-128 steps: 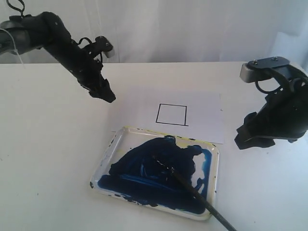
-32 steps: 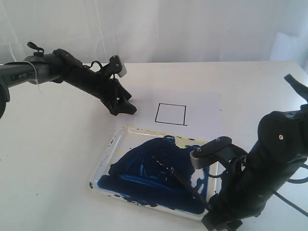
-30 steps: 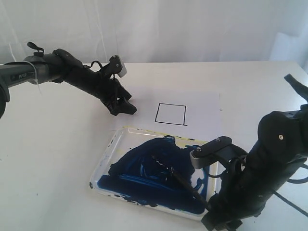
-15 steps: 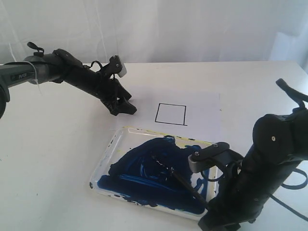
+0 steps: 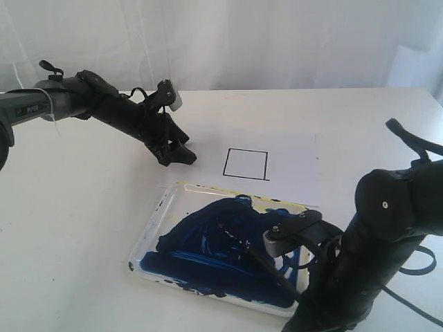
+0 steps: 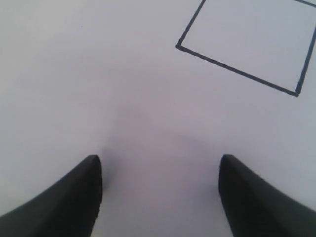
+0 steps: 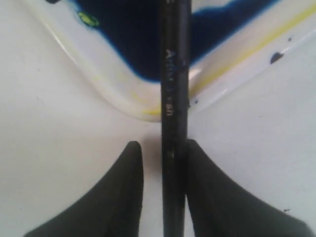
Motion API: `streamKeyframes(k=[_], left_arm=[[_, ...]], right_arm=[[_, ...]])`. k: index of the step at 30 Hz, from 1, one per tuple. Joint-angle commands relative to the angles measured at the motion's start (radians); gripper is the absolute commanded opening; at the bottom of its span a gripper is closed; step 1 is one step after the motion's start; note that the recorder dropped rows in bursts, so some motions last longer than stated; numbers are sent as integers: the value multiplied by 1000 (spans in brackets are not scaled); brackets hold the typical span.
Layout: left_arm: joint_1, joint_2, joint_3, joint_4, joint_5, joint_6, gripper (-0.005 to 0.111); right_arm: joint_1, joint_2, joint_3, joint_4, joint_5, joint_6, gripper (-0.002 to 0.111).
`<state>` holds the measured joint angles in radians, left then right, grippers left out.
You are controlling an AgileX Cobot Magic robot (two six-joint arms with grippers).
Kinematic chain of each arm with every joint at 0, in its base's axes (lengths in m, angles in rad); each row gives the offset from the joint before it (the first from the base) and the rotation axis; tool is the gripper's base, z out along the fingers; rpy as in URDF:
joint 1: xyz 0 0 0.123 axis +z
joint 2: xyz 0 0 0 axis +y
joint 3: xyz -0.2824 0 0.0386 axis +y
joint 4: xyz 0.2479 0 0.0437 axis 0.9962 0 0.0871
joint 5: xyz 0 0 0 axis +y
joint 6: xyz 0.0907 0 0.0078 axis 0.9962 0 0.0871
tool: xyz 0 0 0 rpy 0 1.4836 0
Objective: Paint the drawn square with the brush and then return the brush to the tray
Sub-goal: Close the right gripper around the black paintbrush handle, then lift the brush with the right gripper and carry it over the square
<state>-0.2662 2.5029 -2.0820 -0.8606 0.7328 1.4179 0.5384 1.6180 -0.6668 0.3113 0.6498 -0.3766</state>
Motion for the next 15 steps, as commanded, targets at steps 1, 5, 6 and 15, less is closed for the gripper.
streamKeyframes(k=[1,5,6,15], left_arm=[[-3,3,-1,1,17,-5,70],[-3,3,-1,1,17,-5,70],[-3,3,-1,1,17,-5,70],[-3,3,-1,1,17,-5,70]], right_arm=[[0,-1,7,-6,6,-11,21],[0,-1,5,-6,6,-11,13],[0,-1,5,-9,6,-11,10],[0,-1,-28,-35,69,-1,0]])
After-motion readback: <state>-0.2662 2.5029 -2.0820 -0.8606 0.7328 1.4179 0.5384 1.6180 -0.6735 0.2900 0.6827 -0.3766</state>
